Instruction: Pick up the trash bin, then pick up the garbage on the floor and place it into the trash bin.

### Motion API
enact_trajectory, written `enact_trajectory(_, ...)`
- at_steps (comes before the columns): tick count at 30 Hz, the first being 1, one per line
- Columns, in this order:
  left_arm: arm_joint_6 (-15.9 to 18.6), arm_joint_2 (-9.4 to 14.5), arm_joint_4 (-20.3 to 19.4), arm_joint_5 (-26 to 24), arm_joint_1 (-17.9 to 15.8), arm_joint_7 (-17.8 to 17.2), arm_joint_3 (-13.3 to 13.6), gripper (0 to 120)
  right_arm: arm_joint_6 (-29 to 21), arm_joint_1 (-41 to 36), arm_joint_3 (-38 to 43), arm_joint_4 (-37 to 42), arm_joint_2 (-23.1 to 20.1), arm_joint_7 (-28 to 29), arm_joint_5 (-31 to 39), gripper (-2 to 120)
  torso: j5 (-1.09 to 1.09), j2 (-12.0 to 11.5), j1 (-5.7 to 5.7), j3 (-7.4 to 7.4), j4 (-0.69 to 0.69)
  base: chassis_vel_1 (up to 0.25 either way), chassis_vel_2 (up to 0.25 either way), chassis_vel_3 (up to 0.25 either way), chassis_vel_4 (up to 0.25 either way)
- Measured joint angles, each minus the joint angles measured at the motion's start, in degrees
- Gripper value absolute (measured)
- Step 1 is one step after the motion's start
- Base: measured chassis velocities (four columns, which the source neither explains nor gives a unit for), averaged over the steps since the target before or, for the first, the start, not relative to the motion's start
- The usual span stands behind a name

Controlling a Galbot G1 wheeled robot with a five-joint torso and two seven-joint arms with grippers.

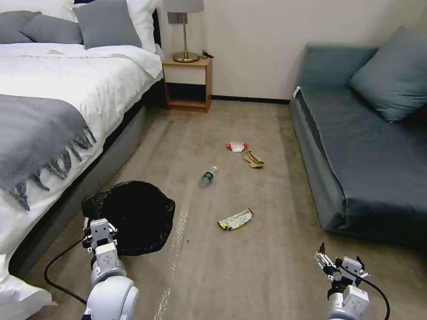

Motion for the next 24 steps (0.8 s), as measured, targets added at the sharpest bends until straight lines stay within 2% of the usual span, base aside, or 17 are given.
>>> enact_trajectory(24,-0.20,0.61,0.44,-0.33,-0.41,-0.04,0.14,3,1.46,-0.59,0.16,-1.22,0.78,0.29,-1.20,100,0.00,0.00,0.00,0.00,0.00,-0.111,0.113,0.121,-0.118)
